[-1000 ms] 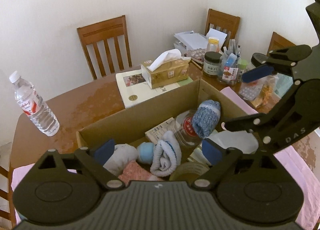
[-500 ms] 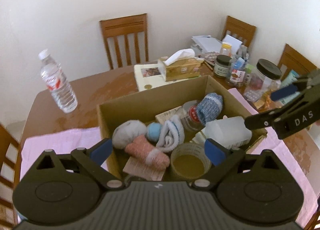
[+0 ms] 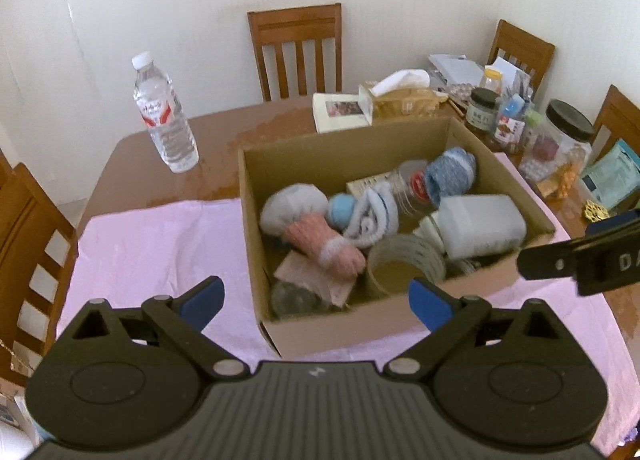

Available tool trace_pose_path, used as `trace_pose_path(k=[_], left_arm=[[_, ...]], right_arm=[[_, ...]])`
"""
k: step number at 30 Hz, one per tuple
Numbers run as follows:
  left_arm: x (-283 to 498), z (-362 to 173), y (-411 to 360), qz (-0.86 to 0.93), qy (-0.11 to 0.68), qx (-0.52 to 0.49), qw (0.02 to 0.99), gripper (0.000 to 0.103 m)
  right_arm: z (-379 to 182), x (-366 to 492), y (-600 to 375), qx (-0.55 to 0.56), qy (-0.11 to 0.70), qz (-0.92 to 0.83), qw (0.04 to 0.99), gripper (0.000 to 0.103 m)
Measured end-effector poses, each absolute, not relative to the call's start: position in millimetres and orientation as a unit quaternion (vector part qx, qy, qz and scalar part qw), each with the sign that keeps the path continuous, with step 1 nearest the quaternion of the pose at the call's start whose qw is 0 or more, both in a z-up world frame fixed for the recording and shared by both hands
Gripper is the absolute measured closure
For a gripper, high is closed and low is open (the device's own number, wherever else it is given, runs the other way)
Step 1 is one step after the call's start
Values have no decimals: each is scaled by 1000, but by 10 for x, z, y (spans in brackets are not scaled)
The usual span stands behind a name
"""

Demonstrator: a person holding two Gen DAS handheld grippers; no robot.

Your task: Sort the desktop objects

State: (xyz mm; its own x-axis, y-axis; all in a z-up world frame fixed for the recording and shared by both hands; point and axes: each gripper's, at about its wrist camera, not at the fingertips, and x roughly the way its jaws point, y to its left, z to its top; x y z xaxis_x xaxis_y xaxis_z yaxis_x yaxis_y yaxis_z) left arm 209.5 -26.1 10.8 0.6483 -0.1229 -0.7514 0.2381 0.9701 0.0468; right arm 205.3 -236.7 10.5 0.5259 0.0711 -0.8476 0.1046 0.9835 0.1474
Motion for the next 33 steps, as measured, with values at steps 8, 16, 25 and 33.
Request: trace_pose_path(k=[8,16,25,33], left_arm=[[1952,182,-235,-98,423,37,900,4],[1935,297,-189,-99,424,12,900,4],[1947,353,-138,-88,440,-11,893,5],[1954,364,-135,-85,443,-11,892,5]], right_arm=[[50,1889,-2296,83,499,-20,862,0],[129,1835,-2234,70,494,-20,867,0],[233,1800,-2183,66,486,-13,871,0],[261,1788,-2173,65,483,-14,873,0]])
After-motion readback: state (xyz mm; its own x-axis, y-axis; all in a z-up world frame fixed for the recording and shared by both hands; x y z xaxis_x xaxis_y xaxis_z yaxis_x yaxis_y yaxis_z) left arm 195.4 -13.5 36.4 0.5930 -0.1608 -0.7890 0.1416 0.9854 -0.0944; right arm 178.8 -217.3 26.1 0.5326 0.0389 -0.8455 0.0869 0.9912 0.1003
